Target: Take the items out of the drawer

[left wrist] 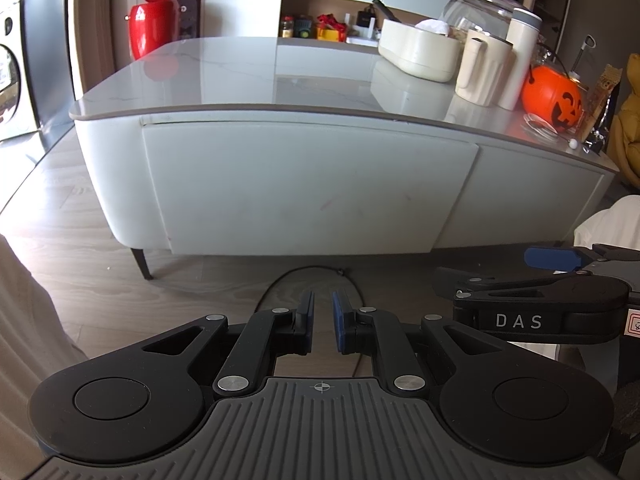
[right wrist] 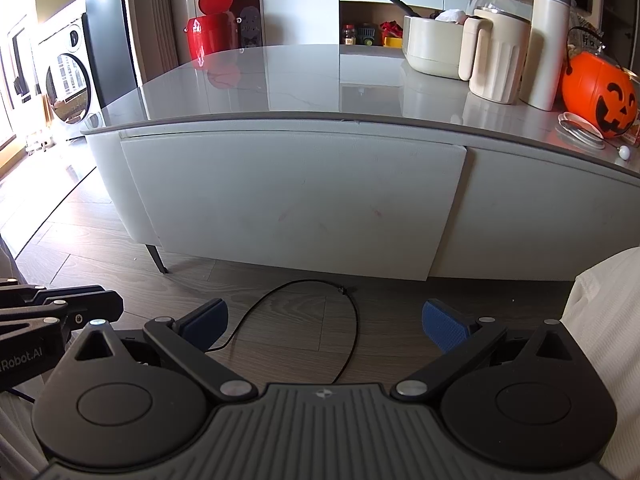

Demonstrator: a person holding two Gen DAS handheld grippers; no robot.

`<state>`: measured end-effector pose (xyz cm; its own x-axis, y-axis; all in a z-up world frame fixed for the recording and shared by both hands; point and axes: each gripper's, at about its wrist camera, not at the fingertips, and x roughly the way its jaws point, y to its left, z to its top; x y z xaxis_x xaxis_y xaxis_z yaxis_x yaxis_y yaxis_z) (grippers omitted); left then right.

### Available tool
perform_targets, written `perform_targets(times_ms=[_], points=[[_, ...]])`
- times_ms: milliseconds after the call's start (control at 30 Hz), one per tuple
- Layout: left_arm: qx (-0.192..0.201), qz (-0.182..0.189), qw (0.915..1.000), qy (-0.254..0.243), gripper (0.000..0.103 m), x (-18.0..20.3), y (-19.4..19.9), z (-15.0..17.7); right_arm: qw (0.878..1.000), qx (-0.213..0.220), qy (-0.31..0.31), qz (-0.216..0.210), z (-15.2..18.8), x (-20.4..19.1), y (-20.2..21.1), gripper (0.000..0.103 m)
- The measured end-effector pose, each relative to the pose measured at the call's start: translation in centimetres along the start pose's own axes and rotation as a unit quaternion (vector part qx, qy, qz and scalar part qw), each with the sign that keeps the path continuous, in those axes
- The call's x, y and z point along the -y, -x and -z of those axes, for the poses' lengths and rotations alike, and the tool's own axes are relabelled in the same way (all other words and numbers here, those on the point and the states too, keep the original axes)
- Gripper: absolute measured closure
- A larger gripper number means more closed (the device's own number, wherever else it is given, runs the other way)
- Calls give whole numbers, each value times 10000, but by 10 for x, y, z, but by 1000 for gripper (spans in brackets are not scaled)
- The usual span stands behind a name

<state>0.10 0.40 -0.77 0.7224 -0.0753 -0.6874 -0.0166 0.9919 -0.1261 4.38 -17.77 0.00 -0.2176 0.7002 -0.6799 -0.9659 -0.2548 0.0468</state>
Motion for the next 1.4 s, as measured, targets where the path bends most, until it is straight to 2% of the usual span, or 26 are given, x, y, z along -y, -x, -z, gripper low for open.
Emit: perform_targets(times_ms=[267,467,667,900,1000,1200,1333,1400], points=[[-105,1,9999,45,90,-4,-3,-1,9999,-59,-27,-110,-2,2,0,0],[93,-26,9999,143,90,-13,-3,-11,9993,-196,-128,-279,-8,6,-3,0],[298,-26,9992,267,90,-27,-11,-36,9974,-456,-259,-498,-16,10,-11,0],[390,-127,9991,77,89,-39,-29,-73,9979,-359,-140,-526,-36,13,-24,0],[456,-269,9985,155,89,-55,-40,-93,9984,-320,-116,-445,-47,15,-36,0],[562,-882,9945,18,89,-105,-71,-134,9993,-79,139,-336,-75,24,-60,0],[619,-911,9939,-103,89,-136,-86,-144,9988,91,332,-338,-102,39,-75,0],[810,-927,9924,5,89,-149,-89,-138,9985,204,394,-318,-113,50,-82,0]])
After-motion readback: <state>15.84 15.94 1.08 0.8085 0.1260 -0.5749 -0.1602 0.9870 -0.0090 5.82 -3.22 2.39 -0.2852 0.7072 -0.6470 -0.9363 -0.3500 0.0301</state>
